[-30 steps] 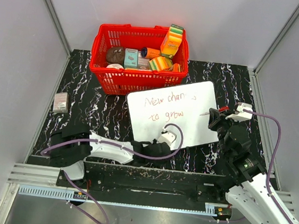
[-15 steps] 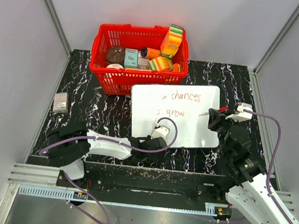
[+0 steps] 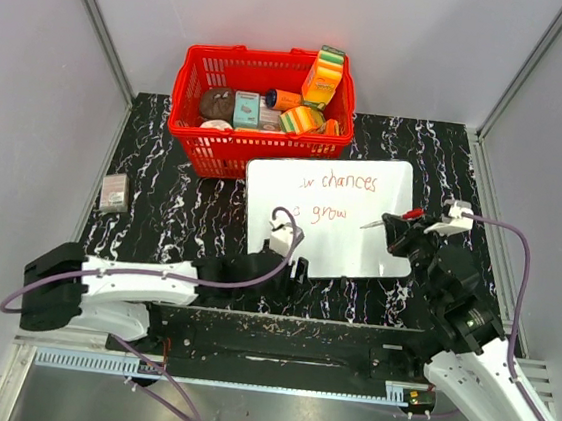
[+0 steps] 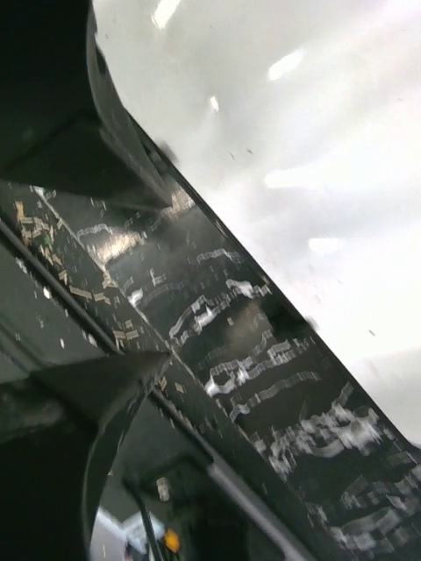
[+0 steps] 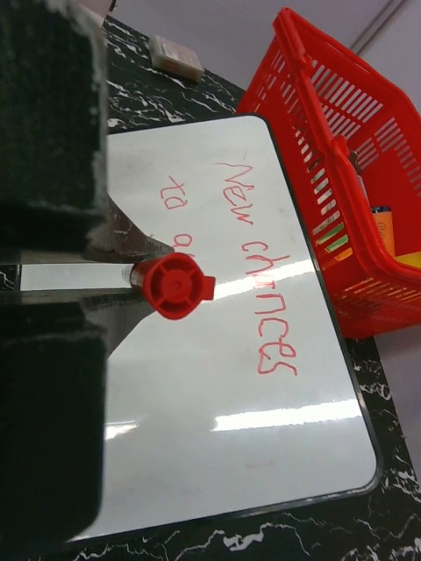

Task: Write a sentence on the whiteboard
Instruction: Put down the whiteboard marker without the cap at the center of the board.

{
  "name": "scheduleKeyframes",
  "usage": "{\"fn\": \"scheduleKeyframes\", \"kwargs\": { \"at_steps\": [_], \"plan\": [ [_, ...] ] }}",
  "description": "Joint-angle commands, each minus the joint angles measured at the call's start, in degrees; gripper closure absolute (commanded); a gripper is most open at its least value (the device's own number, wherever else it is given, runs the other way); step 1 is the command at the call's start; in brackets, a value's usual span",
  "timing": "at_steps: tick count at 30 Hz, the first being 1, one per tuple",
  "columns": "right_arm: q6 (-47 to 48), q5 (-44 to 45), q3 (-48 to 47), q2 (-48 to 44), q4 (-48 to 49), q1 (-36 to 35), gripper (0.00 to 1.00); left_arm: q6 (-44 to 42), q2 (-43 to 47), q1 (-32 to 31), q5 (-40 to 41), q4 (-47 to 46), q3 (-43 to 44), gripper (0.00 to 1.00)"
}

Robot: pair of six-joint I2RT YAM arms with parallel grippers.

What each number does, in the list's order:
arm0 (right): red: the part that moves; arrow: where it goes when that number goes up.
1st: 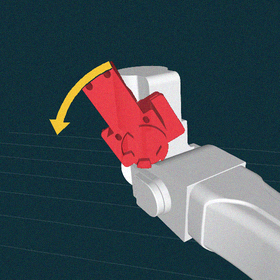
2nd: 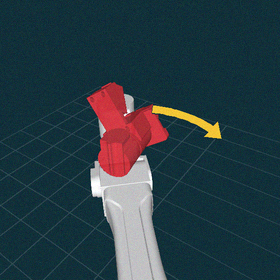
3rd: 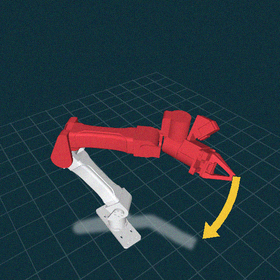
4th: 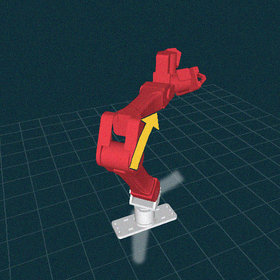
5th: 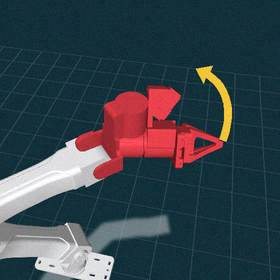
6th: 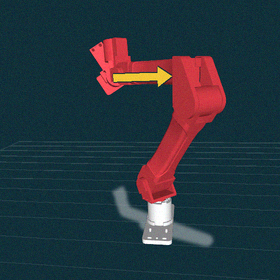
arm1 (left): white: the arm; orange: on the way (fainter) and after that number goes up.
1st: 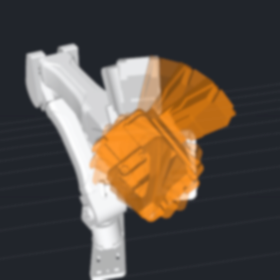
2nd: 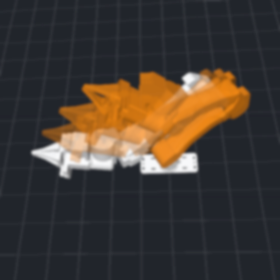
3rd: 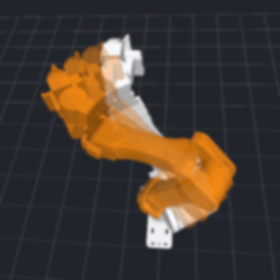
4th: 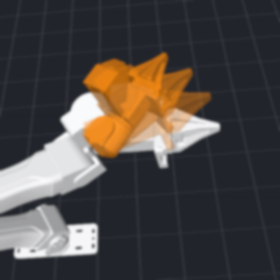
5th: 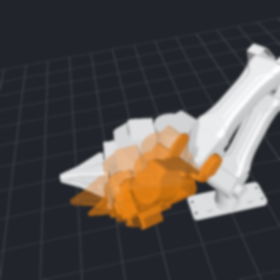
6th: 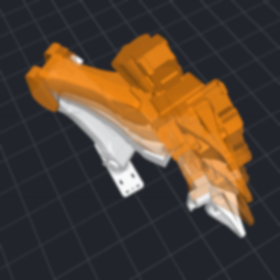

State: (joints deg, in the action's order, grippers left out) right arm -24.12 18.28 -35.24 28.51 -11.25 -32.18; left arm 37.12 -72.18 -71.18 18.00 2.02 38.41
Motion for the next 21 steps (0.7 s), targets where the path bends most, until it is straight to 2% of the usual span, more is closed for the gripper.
{"fn": "scheduleKeyframes", "kwargs": {
  "at_steps": [1, 3, 5, 8, 12, 17, 21],
  "plan": [
    [-5.2, -6.5, 1.6, -2.1, -3.3, 0.3, 1.00, 0.1, 5.7, 0.6, -3.8, -3.4, -0.7, 0.20],
    [-7.7, -9.0, 2.7, -2.6, -4.8, 0.3, 1.00, 0.5, 8.1, 1.4, -4.5, -3.7, -1.2, 0.06],
    [-9.8, -11.7, 3.5, -3.5, -6.0, 0.4, 1.00, 1.0, 10.7, 2.9, -6.2, -4.2, -1.8, 0.01],
    [-13.6, -14.8, 5.5, -4.8, -7.4, 0.3, 1.00, 2.2, 14.9, 6.7, -9.7, -7.6, -4.4, 0.01],
    [-18.1, -17.3, 8.8, -6.4, -8.8, 0.3, 1.00, 3.4, 20.1, 13.7, -21.5, -16.1, -8.9, 0.01],
    [-22.6, -21.0, 11.4, -8.6, -10.6, 0.3, 1.00, 4.6, 20.8, 24.3, -35.8, -17.8, -7.9, 0.01],
    [-26.5, -22.4, 13.5, -11.5, -14.5, 0.3, 1.00, 4.4, 19.5, 27.8, -39.3, -18.7, -6.3, 0.01]
  ]
}}
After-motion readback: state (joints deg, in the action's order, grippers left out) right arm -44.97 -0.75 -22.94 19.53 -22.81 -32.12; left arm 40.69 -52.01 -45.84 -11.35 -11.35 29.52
